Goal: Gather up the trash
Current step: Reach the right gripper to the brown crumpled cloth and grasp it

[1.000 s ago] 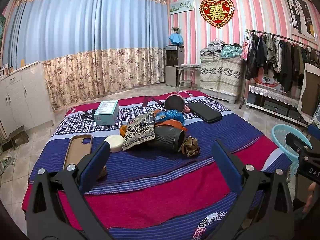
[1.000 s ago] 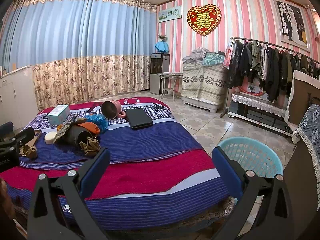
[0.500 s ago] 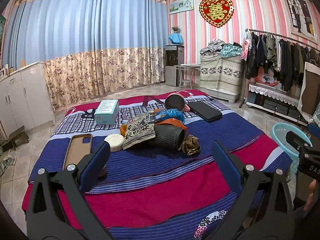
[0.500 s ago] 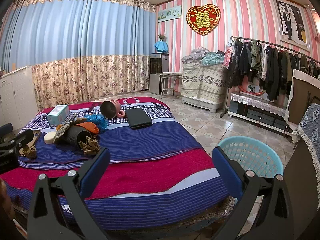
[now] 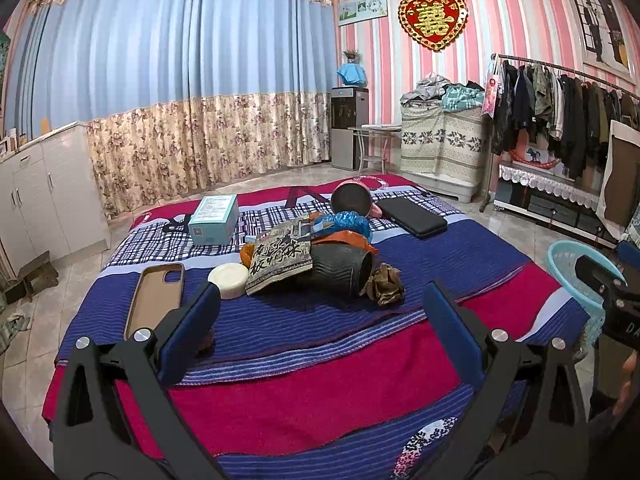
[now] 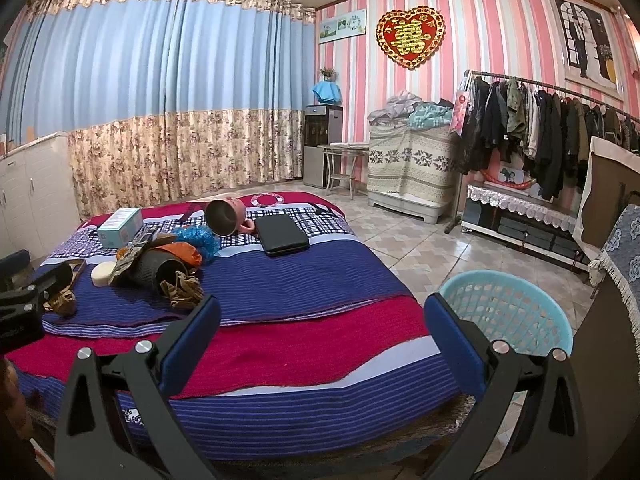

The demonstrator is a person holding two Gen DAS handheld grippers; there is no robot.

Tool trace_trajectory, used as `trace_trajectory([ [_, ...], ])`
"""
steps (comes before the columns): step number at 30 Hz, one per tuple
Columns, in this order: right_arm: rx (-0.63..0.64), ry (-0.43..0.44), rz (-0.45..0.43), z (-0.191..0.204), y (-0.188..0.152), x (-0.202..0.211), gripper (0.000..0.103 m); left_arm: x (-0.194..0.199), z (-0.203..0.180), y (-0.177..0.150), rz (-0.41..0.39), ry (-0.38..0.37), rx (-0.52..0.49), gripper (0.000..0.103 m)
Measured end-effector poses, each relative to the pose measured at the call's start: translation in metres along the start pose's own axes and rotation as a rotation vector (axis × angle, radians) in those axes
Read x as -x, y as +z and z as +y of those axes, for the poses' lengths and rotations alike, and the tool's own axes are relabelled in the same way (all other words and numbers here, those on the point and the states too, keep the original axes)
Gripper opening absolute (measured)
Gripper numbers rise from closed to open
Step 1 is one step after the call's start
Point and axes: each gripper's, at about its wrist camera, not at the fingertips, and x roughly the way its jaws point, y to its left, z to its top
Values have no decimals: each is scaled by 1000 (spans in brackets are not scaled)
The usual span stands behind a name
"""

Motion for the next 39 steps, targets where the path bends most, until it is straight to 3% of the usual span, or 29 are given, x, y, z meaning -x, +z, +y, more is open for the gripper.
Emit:
trace_trajectory([
  [8,-19,-5,22,-2,1,-5,99,-17,20,-10,42,33,22,98],
  [20,69,6,-3,15,20,-18,99,-33,80,-9,71,144,70,98],
  [24,89,22,55,25,28,-34,99,-37,98,-12,81,175,77,98],
  [36,37,132,146,44,35,-83,99,-85,129,-42,209,137,171,97],
  [39,62,150,164,56,33,-96,99,-96,131,-43,226,120,179,84],
])
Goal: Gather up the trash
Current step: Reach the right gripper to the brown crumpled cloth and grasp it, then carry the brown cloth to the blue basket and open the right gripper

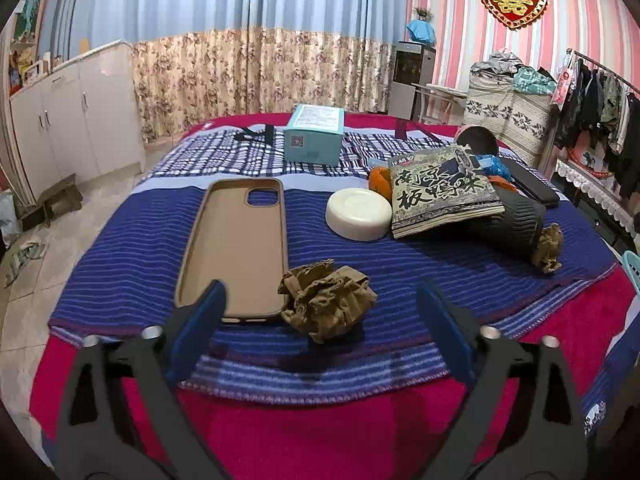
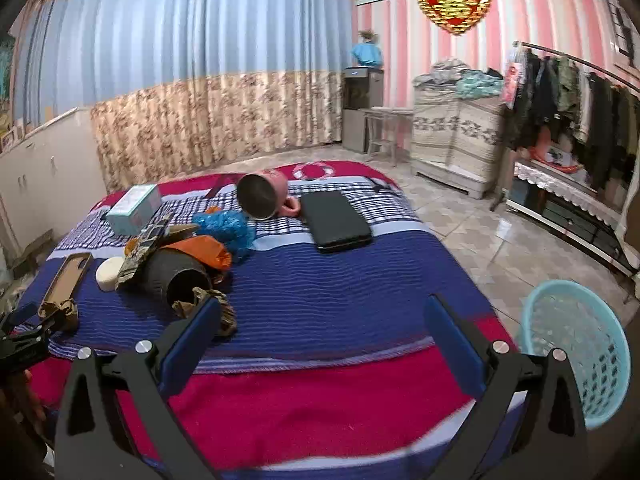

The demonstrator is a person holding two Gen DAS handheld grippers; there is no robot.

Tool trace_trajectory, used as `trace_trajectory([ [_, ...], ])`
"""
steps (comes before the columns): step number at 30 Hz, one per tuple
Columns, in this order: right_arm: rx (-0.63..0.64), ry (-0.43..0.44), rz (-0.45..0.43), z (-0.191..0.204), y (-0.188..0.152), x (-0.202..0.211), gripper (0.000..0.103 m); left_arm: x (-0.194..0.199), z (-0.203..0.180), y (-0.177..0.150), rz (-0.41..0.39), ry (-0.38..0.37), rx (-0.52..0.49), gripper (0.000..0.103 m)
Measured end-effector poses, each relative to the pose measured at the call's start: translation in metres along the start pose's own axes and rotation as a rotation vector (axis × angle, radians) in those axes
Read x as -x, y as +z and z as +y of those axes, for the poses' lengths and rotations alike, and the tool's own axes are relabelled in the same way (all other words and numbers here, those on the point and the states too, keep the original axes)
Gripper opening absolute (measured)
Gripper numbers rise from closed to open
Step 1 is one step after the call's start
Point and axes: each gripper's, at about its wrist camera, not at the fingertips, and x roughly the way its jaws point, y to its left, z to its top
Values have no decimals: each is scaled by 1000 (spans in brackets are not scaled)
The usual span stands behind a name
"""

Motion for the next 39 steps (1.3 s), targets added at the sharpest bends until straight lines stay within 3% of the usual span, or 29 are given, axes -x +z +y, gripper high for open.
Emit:
trace_trajectory([
  [4,17,33,45,15,-9,-20,99,-13,-5,0,48,-18,-21,50],
  [10,84,84,98,39,-20,-40,99,4,-3,9,-11,-58,-10,49],
  [18,153,141,152,77,-21,-76,98,8,2,51,-82,-25,-28,49],
  [21,169,175,196,82,-23,-89,74,5,0,61,-94,-10,-47,49],
  [23,151,222,235,84,-24,-99,50,3,1,64,-97,-9,-52,49],
  [26,132,254,197,78,-20,-86,48,0,-4,67,-101,-16,-55,49],
  [31,82,197,138,42,-6,-48,48,6,-24,75,-118,-52,-62,49],
  [39,-143,-57,28,-67,0,18,48,27,-104,93,-181,-196,-134,49],
])
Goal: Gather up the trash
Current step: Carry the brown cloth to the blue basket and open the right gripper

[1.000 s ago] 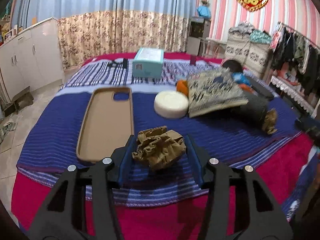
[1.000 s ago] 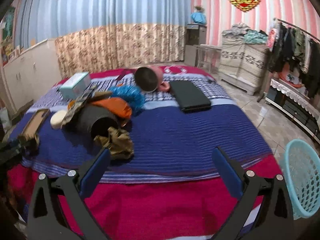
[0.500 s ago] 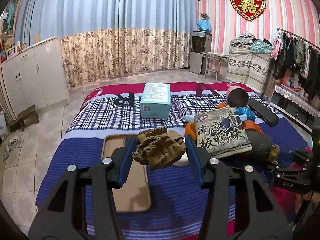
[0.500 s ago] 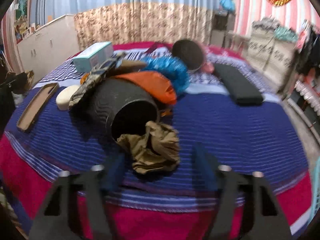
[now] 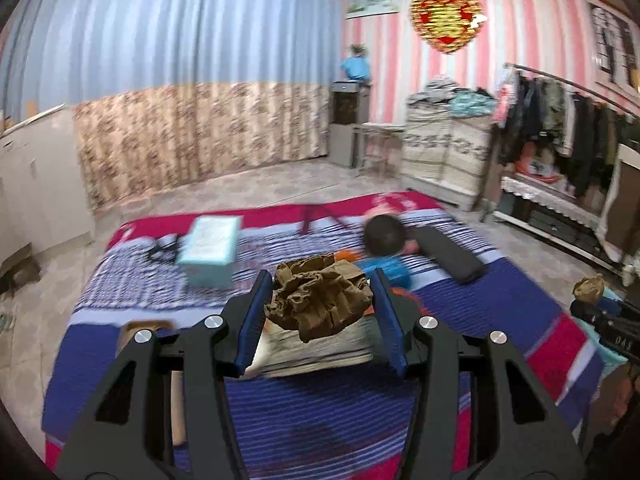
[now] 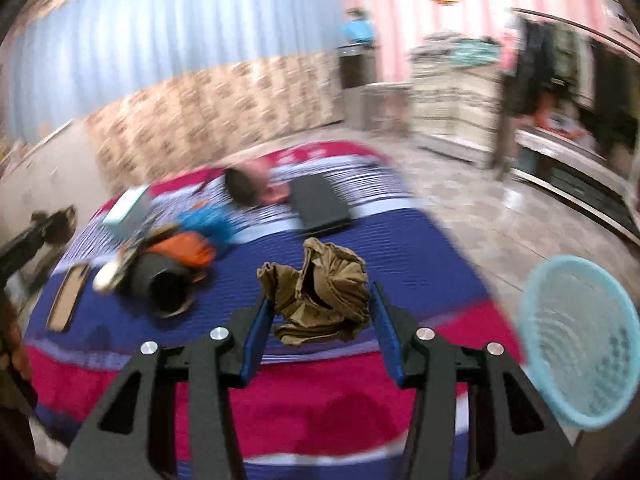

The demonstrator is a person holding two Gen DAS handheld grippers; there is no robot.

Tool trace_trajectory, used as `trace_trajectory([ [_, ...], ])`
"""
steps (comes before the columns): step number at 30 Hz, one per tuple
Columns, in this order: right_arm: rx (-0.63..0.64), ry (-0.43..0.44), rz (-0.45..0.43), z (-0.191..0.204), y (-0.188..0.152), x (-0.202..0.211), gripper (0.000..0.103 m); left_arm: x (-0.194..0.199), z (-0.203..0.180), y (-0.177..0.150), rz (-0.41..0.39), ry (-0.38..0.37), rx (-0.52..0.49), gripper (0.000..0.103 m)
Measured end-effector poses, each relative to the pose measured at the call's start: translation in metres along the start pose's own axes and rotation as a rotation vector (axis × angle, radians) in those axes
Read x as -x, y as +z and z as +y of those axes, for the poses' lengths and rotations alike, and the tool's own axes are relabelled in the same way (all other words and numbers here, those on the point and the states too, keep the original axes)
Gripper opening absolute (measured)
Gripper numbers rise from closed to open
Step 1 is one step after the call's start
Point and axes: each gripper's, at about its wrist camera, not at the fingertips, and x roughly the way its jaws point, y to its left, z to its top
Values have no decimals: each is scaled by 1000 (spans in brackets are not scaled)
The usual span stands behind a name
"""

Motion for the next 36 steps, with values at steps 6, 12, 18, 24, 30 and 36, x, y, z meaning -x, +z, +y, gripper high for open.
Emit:
trace_trajectory([
  [6,-101,-161,-90,-72,15,29,48,0,-68,14,-45,-94,-58,49],
  [12,-161,-242,-130,-123,41,37,48,-5,-130,33,-68,-196,-80,50],
  [18,-238,-308,-151,-169,51,34,48,-11,-185,48,-95,-254,-130,50],
  [24,-266,-379,-107,-195,22,19,48,-34,-225,49,-65,-305,-158,50],
  [30,-307,-439,-91,-236,5,32,48,-67,-263,39,-1,-347,-185,50],
  [36,-362,-483,-78,-267,-9,31,48,-97,-313,26,78,-419,-222,50],
])
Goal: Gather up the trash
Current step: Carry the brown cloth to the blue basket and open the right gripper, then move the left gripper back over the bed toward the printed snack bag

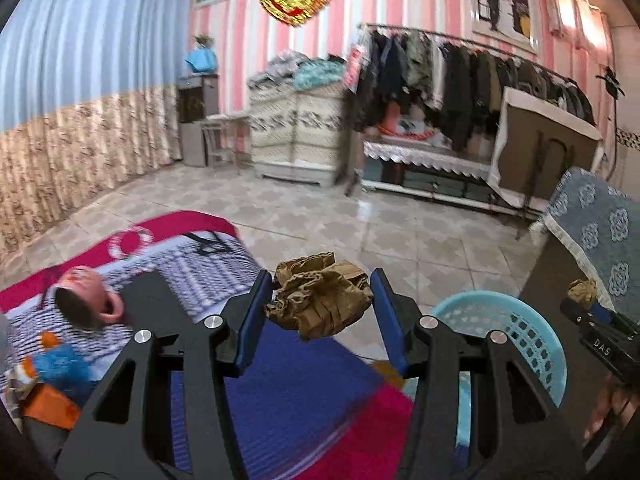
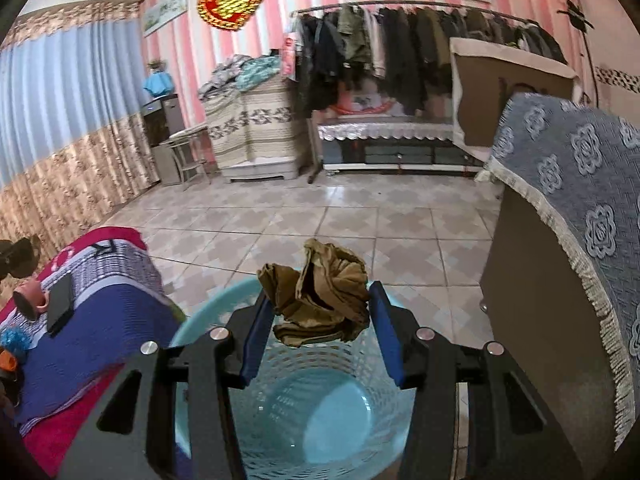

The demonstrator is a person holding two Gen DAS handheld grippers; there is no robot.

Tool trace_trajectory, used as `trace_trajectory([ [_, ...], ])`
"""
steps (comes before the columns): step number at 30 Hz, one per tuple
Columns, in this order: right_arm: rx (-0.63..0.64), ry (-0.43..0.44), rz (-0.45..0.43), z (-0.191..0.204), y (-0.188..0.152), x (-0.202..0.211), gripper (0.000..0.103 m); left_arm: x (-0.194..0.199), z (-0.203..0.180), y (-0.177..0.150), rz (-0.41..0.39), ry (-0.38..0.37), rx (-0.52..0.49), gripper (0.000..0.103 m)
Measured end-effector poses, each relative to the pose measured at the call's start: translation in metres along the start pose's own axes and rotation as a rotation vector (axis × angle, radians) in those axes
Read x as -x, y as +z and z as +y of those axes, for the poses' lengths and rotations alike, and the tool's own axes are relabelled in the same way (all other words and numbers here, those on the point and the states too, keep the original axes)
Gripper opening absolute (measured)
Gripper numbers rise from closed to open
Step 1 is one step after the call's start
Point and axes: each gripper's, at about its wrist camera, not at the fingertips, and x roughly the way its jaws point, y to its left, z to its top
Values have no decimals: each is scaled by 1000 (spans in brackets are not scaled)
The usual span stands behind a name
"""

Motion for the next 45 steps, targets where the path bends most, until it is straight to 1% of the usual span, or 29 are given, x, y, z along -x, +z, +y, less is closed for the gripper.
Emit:
trace_trajectory([
  [4,-30,-27,8,-18,0,-10,48,-30,-34,-1,38,-79,-41,50],
  [5,-40,-32,9,-21,-1,-11,48,-39,-45,-2,54,-107,-51,50],
  [8,-61,-36,16,-30,-2,-15,48,-60,-68,-7,97,-162,-67,50],
  [14,-92,-41,28,-38,-4,-14,48,-91,-108,-30,161,-212,-130,51],
  [15,-93,-43,29,-38,-4,-14,48,-94,-111,-33,164,-212,-137,53],
  [16,-95,-42,32,-37,-5,-14,48,-96,-115,-35,165,-209,-146,59],
  [17,-97,-39,39,-35,-5,-14,48,-95,-117,-36,161,-204,-149,67],
  [19,-95,-35,48,-31,-6,-15,48,-93,-117,-35,140,-185,-148,76],
  [21,-84,-36,55,-23,-6,-16,48,-90,-114,-31,127,-162,-145,80],
  [24,-67,-26,64,-12,-7,-19,48,-82,-99,-25,85,-89,-134,89],
  [26,-54,-18,62,-2,-10,-22,48,-72,-86,-21,42,-33,-131,95],
  [30,-36,-5,53,9,-15,-29,48,-55,-60,-18,-5,38,-112,97],
  [34,-28,13,43,17,-17,-29,51,-41,-31,-19,-15,89,-59,97],
  [36,-24,24,36,21,-15,-27,60,-36,-21,-20,-17,111,-47,97],
  [37,-19,22,31,23,-15,-26,74,-30,-14,-20,-19,126,-37,97],
  [38,-16,17,24,25,-14,-25,79,-27,-10,-19,-21,132,-30,97],
  [40,-9,22,25,29,-14,-24,79,-16,1,-16,-36,148,-3,97],
  [45,12,45,4,45,-10,-17,88,10,19,-10,-69,188,20,97],
])
